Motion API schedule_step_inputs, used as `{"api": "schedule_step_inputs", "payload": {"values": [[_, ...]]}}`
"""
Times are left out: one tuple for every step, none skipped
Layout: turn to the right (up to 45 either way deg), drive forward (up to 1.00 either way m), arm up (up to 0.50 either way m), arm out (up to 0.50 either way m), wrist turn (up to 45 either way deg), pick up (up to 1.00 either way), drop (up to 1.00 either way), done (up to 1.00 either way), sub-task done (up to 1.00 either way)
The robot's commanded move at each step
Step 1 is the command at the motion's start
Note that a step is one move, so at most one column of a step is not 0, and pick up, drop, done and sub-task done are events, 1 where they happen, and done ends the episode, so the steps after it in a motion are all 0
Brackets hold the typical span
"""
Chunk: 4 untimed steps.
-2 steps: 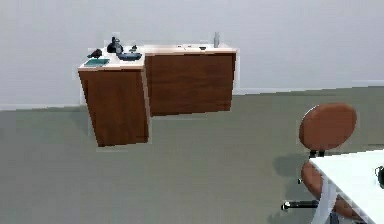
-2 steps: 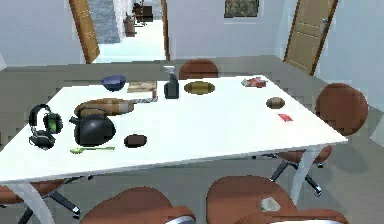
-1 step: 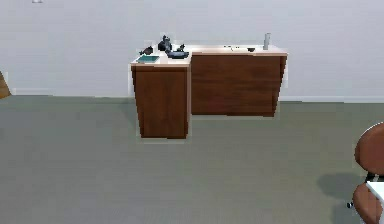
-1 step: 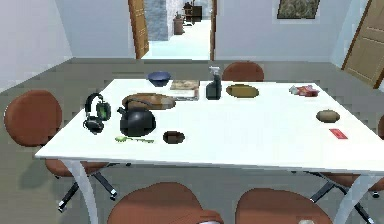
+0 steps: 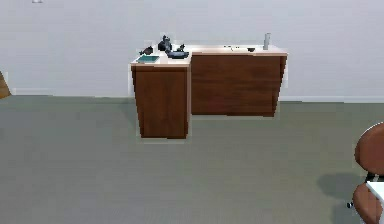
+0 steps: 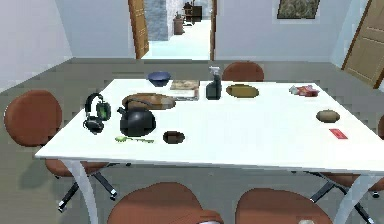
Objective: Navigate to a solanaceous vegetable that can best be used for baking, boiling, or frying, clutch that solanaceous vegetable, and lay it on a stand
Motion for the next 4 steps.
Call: {"api": "schedule_step_inputs", "payload": {"values": [[0.0,0.0,0.38,0.0,0.0,0.0,0.0,0.0,0.0],[0.0,0.0,0.0,0.48,0.0,0.0,0.0,0.0,0.0],[0.0,0.0,0.0,0.0,45.0,0.0,0.0,0.0,0.0],[0.0,0.0,0.0,0.0,45.0,0.0,0.0,0.0,0.0]]}}
